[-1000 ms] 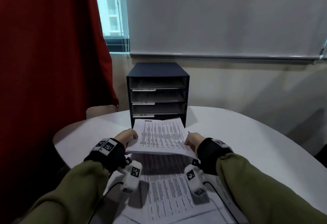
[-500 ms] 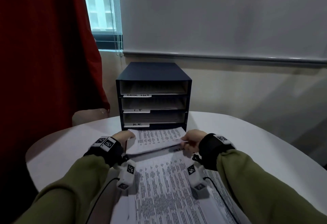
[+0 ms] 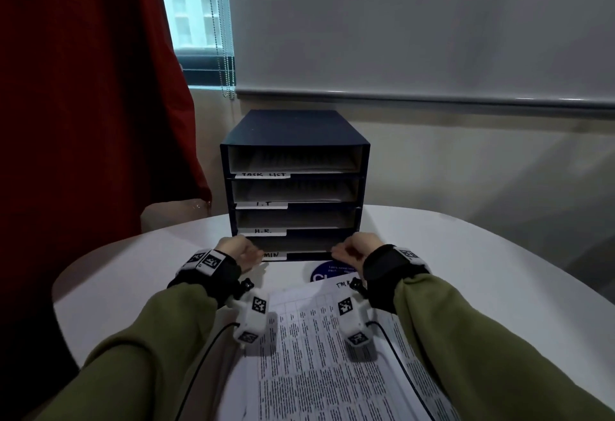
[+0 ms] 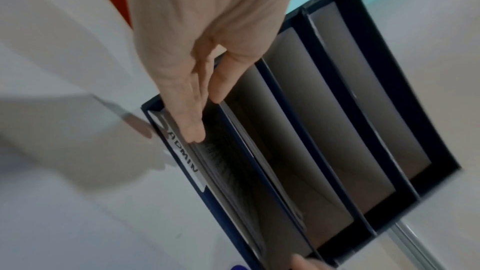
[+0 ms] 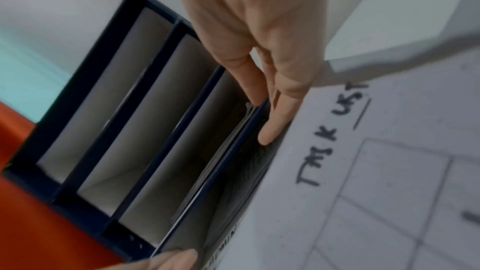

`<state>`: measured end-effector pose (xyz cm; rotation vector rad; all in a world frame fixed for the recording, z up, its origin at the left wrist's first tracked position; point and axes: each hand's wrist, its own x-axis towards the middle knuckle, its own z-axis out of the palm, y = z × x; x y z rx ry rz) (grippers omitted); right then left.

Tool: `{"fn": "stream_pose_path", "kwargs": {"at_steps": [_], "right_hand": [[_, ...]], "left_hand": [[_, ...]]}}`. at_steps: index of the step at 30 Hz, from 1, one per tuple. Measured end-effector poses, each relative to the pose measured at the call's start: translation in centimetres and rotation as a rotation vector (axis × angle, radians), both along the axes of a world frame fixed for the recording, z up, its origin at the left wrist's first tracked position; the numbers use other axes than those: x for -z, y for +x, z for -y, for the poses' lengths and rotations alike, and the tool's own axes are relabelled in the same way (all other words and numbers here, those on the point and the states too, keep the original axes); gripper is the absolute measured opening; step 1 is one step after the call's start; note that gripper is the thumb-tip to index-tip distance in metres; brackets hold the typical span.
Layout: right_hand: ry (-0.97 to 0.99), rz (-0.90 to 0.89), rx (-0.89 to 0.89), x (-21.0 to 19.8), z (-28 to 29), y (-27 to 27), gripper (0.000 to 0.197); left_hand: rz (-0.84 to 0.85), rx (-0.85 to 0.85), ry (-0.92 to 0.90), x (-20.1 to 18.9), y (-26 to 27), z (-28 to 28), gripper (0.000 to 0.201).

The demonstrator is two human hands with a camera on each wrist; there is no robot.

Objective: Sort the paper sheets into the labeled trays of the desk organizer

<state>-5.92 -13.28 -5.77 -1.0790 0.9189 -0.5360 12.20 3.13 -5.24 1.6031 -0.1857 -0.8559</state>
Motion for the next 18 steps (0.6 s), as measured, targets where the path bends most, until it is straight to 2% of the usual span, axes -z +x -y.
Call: {"fn": "stream_pose_path", "kwargs": {"at_steps": [2, 4, 6, 9, 10, 11, 13, 14, 16, 18], "right_hand": [[-0.049, 0.011, 0.035, -1.4, -1.2, -1.0, 0.015], [-0.170, -0.009, 0.029, -2.6, -2.4, -2.7, 0.016], [-0.323, -0.091, -0.004, -3.2, -3.5, -5.1, 0.023], [-0.408, -0.296, -0.094, -2.8, -5.0, -9.4, 0.014], [-0.397, -0.384, -0.166, -2.5, -5.5, -10.6, 0.010], [-0.389, -0.491, -0.251, -2.0, -6.1, -11.6, 0.008], [-0.404, -0.682, -0.387, -1.3, -7.4, -13.2, 0.009], [-0.419, -0.716, -0.405, -1.0, -8.1, -13.7, 0.009], [-0.414, -0.689, -0.393, -0.7, -9.1, -14.5, 0.008], [-0.388, -0.659, -0.371, -0.6, -9.6, -15.2, 0.011]], "left_hand": [[0.081, 0.019, -0.010, -0.4, -1.0, -0.6, 0.025], [0.272, 0.053, 0.012, -1.1, -2.5, -1.6, 0.012], [0.455, 0.157, 0.027, -1.6, -4.2, -2.7, 0.012], [0.551, 0.420, 0.104, -1.1, -6.3, -4.3, 0.007], [0.636, 0.503, 0.190, -0.8, -7.0, -4.8, 0.007], [0.780, 0.562, 0.319, -0.3, -7.5, -5.2, 0.017], [1.081, 0.578, 0.581, 0.6, -8.2, -5.8, 0.039], [1.165, 0.557, 0.657, 0.8, -8.6, -6.2, 0.042], [1.220, 0.528, 0.720, 0.9, -8.9, -6.7, 0.040], [1.221, 0.493, 0.697, 0.7, -9.0, -7.1, 0.031]]}}
